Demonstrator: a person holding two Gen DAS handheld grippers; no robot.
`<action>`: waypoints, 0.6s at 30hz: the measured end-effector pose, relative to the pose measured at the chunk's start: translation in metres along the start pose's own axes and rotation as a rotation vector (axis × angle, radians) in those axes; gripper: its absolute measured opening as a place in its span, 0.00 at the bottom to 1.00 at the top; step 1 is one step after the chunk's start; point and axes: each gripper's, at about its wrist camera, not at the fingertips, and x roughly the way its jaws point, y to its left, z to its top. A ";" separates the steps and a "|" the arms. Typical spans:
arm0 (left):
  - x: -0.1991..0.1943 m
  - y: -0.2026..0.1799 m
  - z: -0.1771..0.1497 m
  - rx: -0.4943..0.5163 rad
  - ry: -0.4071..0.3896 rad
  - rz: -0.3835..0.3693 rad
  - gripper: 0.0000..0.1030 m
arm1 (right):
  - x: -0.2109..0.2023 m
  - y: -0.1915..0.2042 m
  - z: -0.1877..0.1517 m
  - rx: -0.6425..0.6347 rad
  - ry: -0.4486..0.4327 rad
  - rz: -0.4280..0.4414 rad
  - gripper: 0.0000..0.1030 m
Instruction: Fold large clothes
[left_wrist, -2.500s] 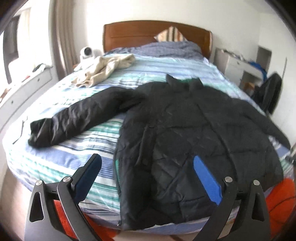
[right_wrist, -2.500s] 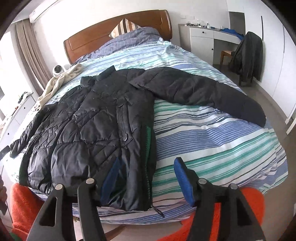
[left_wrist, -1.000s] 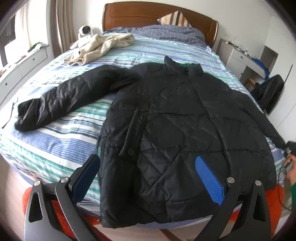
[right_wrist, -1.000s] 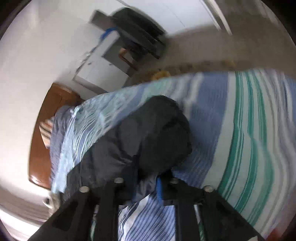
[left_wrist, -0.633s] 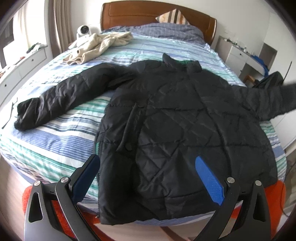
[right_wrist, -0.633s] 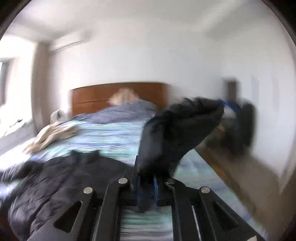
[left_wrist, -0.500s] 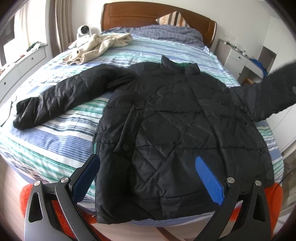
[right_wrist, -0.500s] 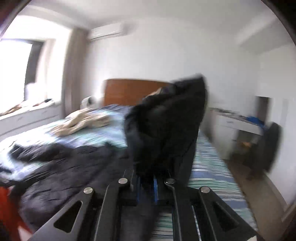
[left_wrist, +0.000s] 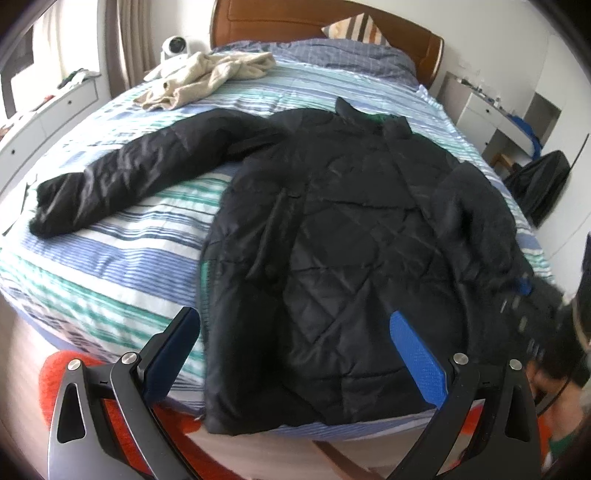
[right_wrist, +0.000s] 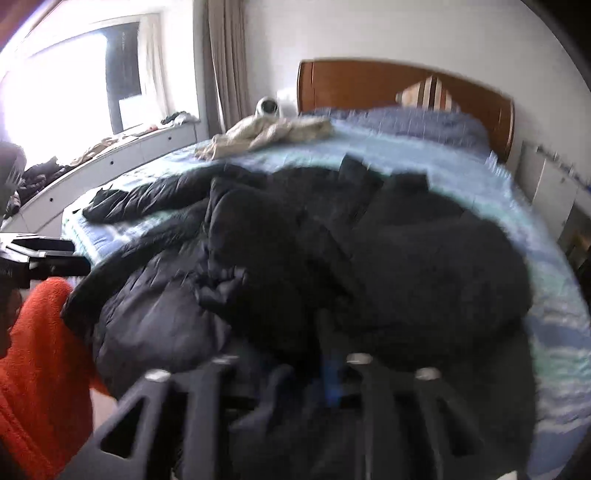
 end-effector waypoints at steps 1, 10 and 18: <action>0.002 -0.003 0.002 0.001 0.003 -0.016 0.99 | -0.004 0.002 -0.005 0.018 0.000 0.021 0.84; 0.044 -0.070 0.027 0.099 0.111 -0.305 0.99 | -0.047 0.008 -0.043 0.122 -0.023 0.051 0.88; 0.088 -0.133 0.029 0.174 0.208 -0.362 0.27 | -0.084 -0.007 -0.065 0.184 -0.051 -0.015 0.88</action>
